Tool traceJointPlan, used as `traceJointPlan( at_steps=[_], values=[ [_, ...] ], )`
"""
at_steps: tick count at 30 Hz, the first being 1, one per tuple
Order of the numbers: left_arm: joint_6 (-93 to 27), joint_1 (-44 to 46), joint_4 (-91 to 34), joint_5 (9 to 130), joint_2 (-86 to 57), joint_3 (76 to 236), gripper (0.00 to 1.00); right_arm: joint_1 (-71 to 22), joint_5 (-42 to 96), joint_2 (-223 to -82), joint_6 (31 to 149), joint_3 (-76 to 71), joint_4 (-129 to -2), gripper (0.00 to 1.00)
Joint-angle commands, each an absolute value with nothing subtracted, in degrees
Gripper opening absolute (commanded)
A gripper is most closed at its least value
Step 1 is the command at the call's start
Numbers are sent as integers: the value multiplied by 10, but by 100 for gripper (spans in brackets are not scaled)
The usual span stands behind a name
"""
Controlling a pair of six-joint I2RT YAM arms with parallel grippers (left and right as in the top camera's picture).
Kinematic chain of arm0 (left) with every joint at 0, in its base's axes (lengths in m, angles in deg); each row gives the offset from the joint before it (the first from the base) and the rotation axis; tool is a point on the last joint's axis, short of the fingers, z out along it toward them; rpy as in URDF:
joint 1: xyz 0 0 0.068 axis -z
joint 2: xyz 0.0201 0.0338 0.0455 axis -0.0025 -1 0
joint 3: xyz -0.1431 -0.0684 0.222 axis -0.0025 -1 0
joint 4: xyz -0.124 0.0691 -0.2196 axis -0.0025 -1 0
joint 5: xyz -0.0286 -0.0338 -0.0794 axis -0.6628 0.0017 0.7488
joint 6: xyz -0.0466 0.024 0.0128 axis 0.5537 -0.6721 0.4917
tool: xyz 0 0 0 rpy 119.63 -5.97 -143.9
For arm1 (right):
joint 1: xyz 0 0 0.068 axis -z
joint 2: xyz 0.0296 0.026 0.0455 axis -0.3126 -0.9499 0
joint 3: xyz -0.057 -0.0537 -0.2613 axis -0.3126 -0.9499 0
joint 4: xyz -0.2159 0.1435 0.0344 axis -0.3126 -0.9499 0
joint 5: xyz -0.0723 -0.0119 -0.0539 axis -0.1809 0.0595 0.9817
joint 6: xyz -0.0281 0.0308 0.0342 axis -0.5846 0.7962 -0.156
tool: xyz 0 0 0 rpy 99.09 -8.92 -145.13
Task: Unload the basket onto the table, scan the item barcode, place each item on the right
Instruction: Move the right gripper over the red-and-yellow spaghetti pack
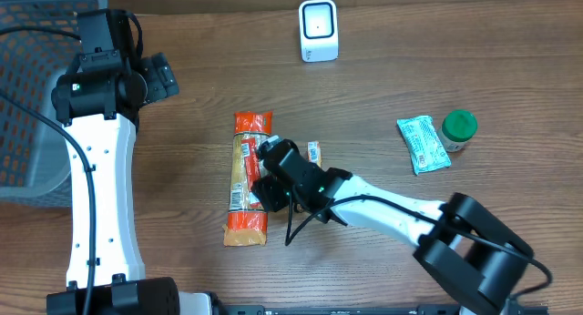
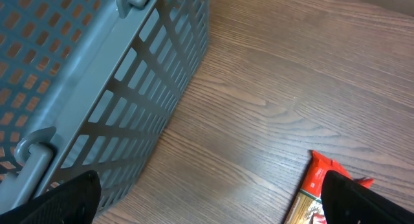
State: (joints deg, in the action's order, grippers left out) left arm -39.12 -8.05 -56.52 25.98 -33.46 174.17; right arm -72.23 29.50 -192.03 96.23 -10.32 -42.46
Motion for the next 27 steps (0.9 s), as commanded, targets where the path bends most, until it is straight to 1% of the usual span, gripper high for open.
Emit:
traceJointPlan(
  at_steps=[1, 7, 12, 17, 22, 27],
  values=[
    [-396, -80, -565, 252, -327, 1752, 100, -739, 298, -1938, 955, -89, -408, 58],
    [-396, -80, -565, 252, -327, 1752, 100, -754, 299, -1939, 955, -89, -401, 54],
    [-396, -80, -565, 252, -327, 1752, 100, -757, 320, -1939, 955, -89, -402, 47],
    [-396, -80, -565, 252, -327, 1752, 100, -757, 354, -1939, 955, -89, -412, 36],
    [-396, -80, -565, 252, -327, 1752, 100, -749, 356, -1939, 955, -89, -424, 31],
    [-396, -80, -565, 252, -327, 1752, 100, -746, 356, -1938, 955, -89, -430, 30]
  ],
)
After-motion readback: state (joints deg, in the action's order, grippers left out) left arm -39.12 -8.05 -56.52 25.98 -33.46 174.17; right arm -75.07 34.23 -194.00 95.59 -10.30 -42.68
